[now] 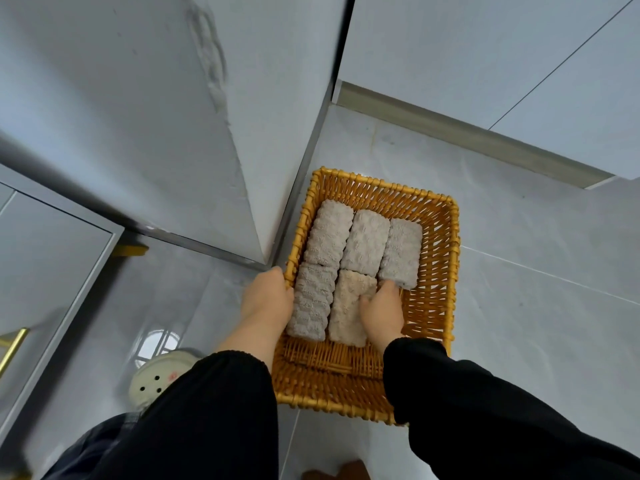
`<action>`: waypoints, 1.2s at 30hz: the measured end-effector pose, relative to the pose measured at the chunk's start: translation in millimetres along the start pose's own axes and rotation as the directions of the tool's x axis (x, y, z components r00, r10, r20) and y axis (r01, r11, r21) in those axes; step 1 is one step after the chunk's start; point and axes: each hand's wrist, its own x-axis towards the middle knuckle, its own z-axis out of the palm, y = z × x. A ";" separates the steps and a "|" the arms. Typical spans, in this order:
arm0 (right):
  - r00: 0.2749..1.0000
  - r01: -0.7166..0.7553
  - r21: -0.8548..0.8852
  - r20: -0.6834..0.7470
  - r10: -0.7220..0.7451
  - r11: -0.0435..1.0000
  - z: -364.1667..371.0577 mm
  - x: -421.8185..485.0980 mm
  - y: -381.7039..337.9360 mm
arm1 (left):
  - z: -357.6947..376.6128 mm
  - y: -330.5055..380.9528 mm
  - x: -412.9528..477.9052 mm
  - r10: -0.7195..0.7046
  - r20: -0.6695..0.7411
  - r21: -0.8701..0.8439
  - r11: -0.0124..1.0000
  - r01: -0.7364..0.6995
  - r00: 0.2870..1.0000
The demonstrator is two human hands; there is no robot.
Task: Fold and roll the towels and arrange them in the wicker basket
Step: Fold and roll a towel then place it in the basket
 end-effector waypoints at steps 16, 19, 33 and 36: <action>0.985 0.113 0.019 0.129 -0.115 0.993 -14.4 -19.9 -26.7 | -24.3 7.7 -9.4 -0.031 0.096 0.015 0.999 0.030 0.995; 0.968 0.178 0.094 0.164 -0.192 0.980 -22.0 -30.8 -43.3 | -33.5 8.0 -22.2 -0.007 0.158 0.005 1.000 0.006 0.987; 0.722 0.666 0.407 -0.144 -0.677 0.625 -172.4 -144.1 -165.4 | -188.6 41.0 -140.8 0.213 -0.096 -0.155 0.962 -0.226 0.972; 0.610 0.761 0.405 -0.184 -0.771 0.506 -193.6 -184.2 -188.8 | -225.4 21.4 -178.4 0.199 -0.229 -0.138 0.962 -0.234 0.953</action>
